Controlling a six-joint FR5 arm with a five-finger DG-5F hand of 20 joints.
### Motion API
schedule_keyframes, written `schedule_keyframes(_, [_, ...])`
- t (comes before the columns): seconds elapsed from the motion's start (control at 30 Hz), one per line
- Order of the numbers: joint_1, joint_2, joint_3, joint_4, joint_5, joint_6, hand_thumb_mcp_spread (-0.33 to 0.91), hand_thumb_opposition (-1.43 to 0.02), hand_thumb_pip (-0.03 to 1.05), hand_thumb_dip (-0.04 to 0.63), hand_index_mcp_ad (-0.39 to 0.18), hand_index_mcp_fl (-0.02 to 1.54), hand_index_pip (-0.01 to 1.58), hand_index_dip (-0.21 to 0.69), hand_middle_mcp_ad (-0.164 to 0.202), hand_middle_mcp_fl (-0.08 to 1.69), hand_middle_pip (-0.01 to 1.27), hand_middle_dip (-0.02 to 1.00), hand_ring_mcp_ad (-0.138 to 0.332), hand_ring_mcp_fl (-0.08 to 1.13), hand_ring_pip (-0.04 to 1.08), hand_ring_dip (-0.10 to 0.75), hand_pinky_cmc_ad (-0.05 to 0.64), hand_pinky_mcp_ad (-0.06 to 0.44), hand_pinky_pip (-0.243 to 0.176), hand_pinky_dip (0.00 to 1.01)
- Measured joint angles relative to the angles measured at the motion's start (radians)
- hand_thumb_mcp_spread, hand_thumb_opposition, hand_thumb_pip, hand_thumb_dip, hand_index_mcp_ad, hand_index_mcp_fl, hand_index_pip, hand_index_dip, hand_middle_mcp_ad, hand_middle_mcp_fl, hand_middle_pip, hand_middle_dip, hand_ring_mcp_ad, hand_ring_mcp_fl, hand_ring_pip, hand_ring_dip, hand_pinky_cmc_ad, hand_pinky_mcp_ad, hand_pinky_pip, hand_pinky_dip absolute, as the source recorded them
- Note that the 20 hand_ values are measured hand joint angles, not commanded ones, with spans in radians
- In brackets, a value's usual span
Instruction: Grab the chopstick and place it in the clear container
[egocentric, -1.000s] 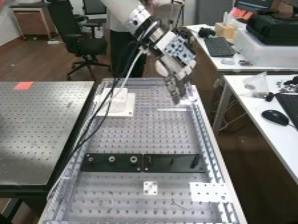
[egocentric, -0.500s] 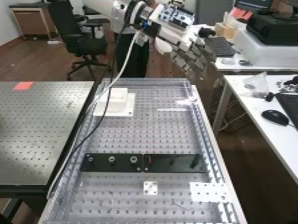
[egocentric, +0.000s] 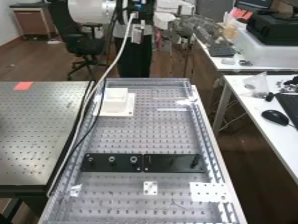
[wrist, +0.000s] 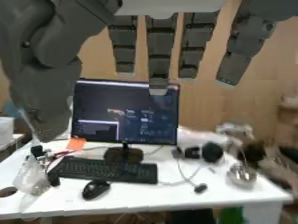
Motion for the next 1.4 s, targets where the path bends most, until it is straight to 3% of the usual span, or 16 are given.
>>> schedule_keyframes(0.1, [-0.026, 0.034, -0.057, 0.089, -0.072, -0.071, 0.21, -0.70, 0.63, 0.101, -0.113, 0.09, 0.12, 0.208, 0.049, 0.22, 0.11, 0.50, 0.093, 0.10, 0.09, 0.367, 0.379, 0.323, -0.061, 0.53])
schedule_keyframes(0.23, [-0.064, 0.061, -0.094, 0.127, -0.118, -0.087, 0.19, -0.70, 0.64, 0.101, -0.108, 0.09, 0.10, 0.208, 0.059, 0.21, 0.11, 0.47, 0.093, 0.08, 0.09, 0.351, 0.382, 0.330, -0.061, 0.49])
schedule_keyframes(0.43, [-0.097, 0.078, -0.103, 0.113, -0.170, -0.030, 0.16, -0.69, 0.64, 0.093, -0.113, 0.07, 0.11, 0.211, 0.066, 0.15, 0.11, 0.45, 0.091, 0.04, 0.09, 0.346, 0.400, 0.328, -0.061, 0.44])
schedule_keyframes(0.67, [-0.143, 0.092, -0.095, 0.067, -0.186, 0.118, 0.14, -0.70, 0.61, 0.079, -0.112, 0.03, 0.10, 0.250, 0.070, 0.10, 0.11, 0.43, 0.122, 0.03, 0.10, 0.298, 0.412, 0.347, -0.061, 0.39])
schedule_keyframes(0.8, [-0.157, 0.079, -0.085, 0.098, -0.173, 0.177, 0.14, -0.70, 0.61, 0.080, -0.099, 0.02, 0.09, 0.260, 0.075, 0.10, 0.11, 0.43, 0.124, 0.03, 0.10, 0.290, 0.431, 0.358, -0.061, 0.39])
schedule_keyframes(1.0, [-0.159, 0.028, -0.056, 0.154, -0.120, 0.194, 0.14, -0.70, 0.61, 0.077, -0.101, 0.02, 0.09, 0.278, 0.079, 0.10, 0.12, 0.42, 0.126, 0.02, 0.11, 0.290, 0.429, 0.354, -0.061, 0.36])
schedule_keyframes(1.1, [-0.154, 0.004, -0.040, 0.178, -0.075, 0.173, 0.14, -0.70, 0.62, 0.080, -0.098, 0.02, 0.09, 0.283, 0.087, 0.10, 0.12, 0.42, 0.127, 0.02, 0.11, 0.290, 0.429, 0.354, -0.061, 0.36])
schedule_keyframes(1.23, [-0.149, -0.025, -0.006, 0.173, -0.057, 0.142, 0.14, -0.70, 0.63, 0.080, -0.098, 0.02, 0.09, 0.279, 0.087, 0.11, 0.12, 0.41, 0.126, 0.02, 0.10, 0.290, 0.429, 0.354, -0.058, 0.34])
schedule_keyframes(1.4, [-0.144, -0.070, 0.063, 0.131, -0.044, 0.190, 0.14, -0.70, 0.66, 0.077, -0.098, 0.02, 0.10, 0.262, 0.087, 0.12, 0.12, 0.41, 0.126, 0.03, 0.10, 0.290, 0.429, 0.354, -0.042, 0.35])
